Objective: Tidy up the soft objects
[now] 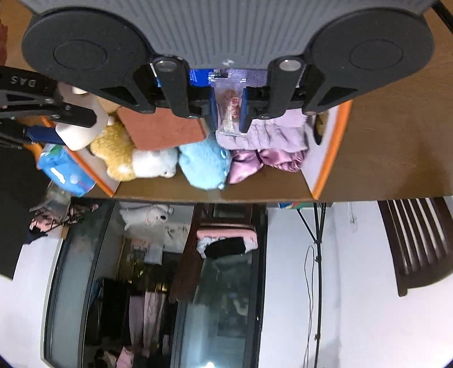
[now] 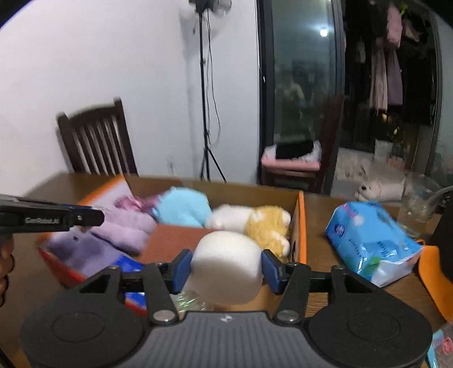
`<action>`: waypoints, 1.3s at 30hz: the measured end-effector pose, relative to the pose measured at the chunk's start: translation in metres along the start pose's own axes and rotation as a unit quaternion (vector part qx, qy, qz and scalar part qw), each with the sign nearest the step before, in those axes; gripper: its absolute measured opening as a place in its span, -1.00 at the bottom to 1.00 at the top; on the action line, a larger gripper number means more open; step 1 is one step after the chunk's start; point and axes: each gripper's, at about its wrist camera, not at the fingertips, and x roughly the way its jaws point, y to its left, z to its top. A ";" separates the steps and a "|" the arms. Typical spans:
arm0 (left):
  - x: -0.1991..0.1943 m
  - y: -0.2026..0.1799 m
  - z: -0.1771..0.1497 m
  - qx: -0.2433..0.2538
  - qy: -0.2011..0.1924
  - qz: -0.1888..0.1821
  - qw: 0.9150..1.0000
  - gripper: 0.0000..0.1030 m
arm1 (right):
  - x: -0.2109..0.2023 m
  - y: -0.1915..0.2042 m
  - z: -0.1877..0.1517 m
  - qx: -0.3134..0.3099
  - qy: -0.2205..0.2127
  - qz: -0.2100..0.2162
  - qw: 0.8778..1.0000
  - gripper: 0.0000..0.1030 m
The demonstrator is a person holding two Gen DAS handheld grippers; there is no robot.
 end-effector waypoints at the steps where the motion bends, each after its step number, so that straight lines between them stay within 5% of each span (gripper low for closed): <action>1: 0.006 0.002 -0.002 0.002 0.006 -0.004 1.000 -0.48 | 0.007 0.000 -0.002 -0.001 0.006 -0.007 1.000 0.21; 3: 0.011 0.003 -0.005 0.002 0.008 -0.005 1.000 -0.14 | 0.016 -0.002 -0.004 0.004 0.016 -0.010 1.000 0.33; 5: 0.015 0.004 -0.007 0.005 0.012 -0.007 1.000 -0.14 | 0.018 -0.004 -0.007 0.015 0.014 -0.005 1.000 0.46; 13: 0.007 0.004 -0.002 0.005 0.014 0.002 1.000 -0.13 | 0.007 -0.009 -0.001 0.014 0.002 -0.010 1.000 0.47; 25: -0.091 -0.009 0.001 0.034 -0.042 0.018 0.998 0.12 | -0.075 0.002 0.019 -0.002 -0.032 -0.016 0.999 0.55; 28: -0.125 -0.011 -0.014 0.029 -0.075 0.023 0.996 0.38 | -0.105 0.007 0.015 0.001 -0.043 -0.013 0.999 0.57; 30: -0.152 -0.013 -0.030 0.019 -0.124 0.031 0.992 0.77 | -0.125 0.013 0.007 0.001 -0.059 -0.008 0.998 0.64; 33: -0.186 -0.018 -0.064 0.013 -0.189 0.033 0.981 0.88 | -0.159 0.022 -0.018 0.007 -0.119 -0.003 0.993 0.98; 36: -0.212 -0.019 -0.095 0.003 -0.224 0.020 0.974 0.94 | -0.188 0.031 -0.056 0.011 -0.179 -0.016 0.984 1.00; 39: -0.229 -0.022 -0.120 0.013 -0.240 0.021 0.971 0.97 | -0.203 0.037 -0.090 0.026 -0.193 -0.011 0.981 1.00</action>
